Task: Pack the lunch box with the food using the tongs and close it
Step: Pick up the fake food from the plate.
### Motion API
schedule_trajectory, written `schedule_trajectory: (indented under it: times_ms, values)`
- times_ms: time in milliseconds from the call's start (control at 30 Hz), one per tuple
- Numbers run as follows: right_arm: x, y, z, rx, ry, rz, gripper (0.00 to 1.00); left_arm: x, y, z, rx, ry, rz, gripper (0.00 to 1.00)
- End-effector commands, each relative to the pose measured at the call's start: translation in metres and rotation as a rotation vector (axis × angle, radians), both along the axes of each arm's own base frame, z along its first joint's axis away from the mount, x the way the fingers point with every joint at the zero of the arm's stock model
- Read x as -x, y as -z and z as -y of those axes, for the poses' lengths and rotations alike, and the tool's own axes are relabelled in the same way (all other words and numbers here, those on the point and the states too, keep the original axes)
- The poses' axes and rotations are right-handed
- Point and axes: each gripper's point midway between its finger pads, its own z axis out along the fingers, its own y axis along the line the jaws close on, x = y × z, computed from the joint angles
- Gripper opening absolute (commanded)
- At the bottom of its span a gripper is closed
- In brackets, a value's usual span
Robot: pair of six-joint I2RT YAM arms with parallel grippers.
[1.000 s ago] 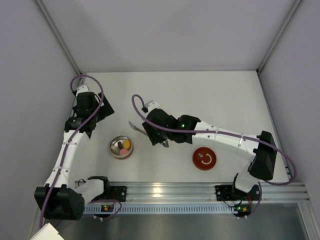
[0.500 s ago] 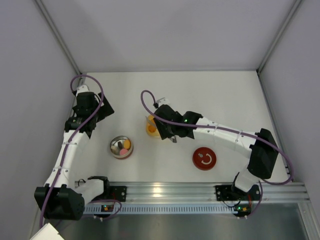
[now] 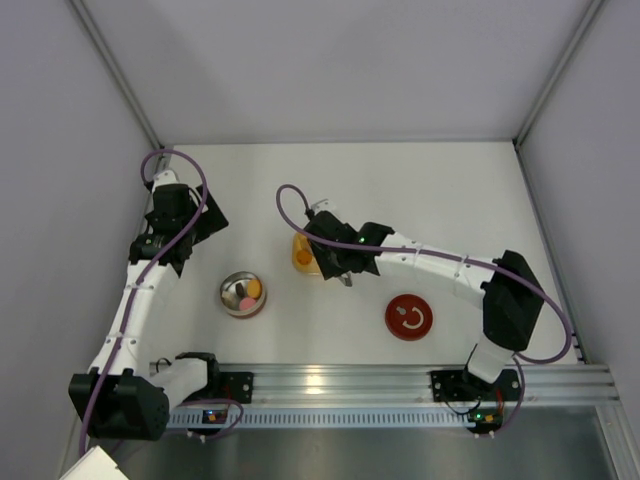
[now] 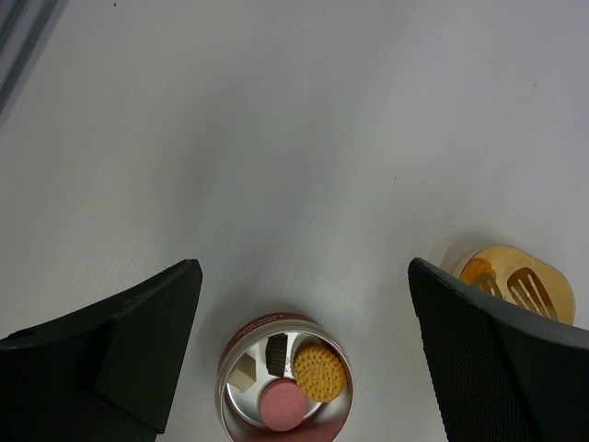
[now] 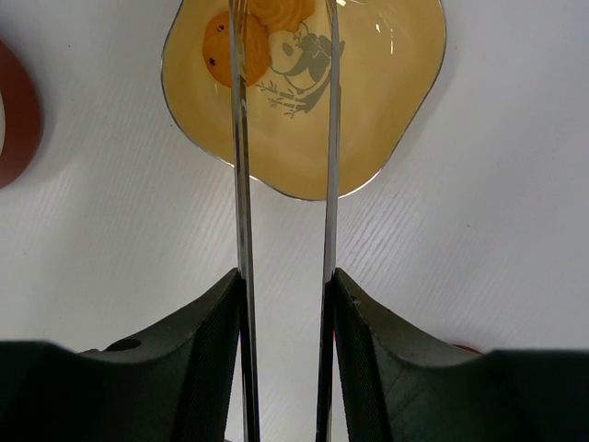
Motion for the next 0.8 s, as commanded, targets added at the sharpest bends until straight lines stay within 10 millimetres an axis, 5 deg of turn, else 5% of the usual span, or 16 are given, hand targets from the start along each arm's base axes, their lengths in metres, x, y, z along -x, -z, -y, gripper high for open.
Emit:
schedule_trajectory:
  times_ms: [0, 767]
  values:
    - [-0.016, -0.013, -0.013, -0.058, 0.009, 0.05, 0.41, -0.008, -0.009, -0.004, -0.01, -0.007, 0.048, 0.99]
    - [-0.021, 0.0, -0.019, -0.053, -0.004, 0.017, 0.4, -0.008, -0.008, -0.004, -0.011, -0.008, 0.043, 0.99]
